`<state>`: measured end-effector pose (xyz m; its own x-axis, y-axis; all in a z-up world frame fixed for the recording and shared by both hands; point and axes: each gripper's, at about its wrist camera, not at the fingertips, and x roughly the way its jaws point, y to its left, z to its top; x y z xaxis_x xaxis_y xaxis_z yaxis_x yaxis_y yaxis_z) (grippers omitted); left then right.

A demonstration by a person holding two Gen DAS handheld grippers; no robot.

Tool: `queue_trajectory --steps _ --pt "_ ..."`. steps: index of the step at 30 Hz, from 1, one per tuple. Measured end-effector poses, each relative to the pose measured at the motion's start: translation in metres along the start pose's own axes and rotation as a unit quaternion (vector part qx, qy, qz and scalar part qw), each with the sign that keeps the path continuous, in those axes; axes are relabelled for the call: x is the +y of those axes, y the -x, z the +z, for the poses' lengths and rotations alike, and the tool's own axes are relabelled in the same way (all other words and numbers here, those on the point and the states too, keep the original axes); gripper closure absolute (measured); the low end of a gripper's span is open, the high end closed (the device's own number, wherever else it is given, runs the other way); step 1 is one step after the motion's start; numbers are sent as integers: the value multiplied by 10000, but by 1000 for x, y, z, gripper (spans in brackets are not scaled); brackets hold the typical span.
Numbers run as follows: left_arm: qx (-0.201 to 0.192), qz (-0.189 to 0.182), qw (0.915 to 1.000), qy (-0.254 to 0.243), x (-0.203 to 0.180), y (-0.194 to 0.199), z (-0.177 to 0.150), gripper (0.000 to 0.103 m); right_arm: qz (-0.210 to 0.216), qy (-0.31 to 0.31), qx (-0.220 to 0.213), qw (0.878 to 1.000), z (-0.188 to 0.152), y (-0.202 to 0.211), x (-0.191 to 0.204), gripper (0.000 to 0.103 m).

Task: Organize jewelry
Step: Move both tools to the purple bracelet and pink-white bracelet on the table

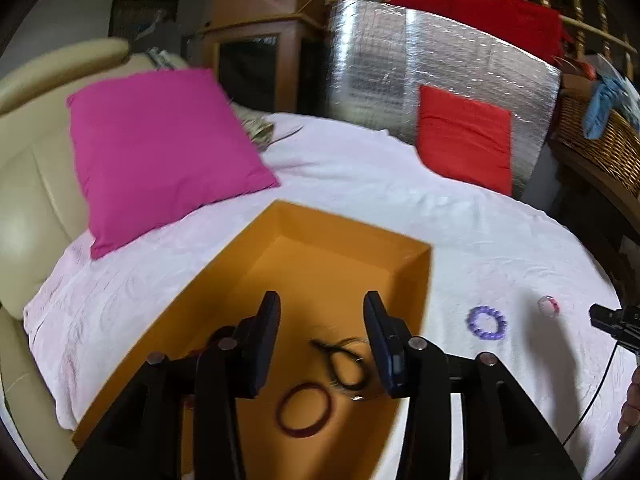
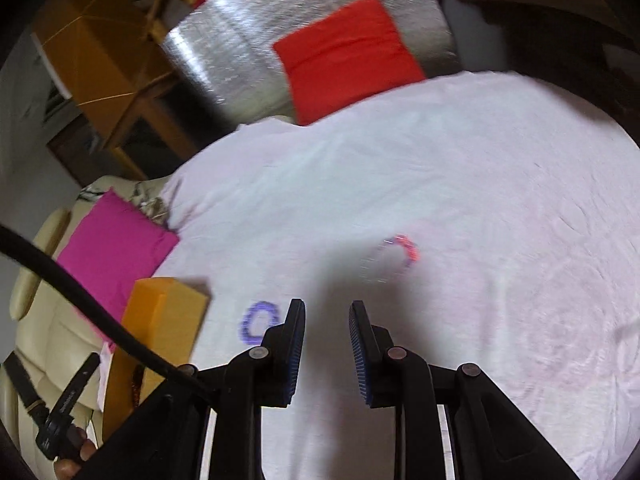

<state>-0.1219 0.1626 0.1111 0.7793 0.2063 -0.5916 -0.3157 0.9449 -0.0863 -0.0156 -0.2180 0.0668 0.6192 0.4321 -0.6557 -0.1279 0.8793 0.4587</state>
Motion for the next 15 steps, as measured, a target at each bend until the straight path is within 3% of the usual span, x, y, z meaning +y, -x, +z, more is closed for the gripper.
queue_trajectory --steps 5,15 --pt "-119 56 9998 -143 -29 -3 3 51 -47 100 252 9996 1 -6 -10 78" --pt "92 -588 9940 -913 -109 -15 -11 48 -304 -207 85 9993 11 -13 -43 78"
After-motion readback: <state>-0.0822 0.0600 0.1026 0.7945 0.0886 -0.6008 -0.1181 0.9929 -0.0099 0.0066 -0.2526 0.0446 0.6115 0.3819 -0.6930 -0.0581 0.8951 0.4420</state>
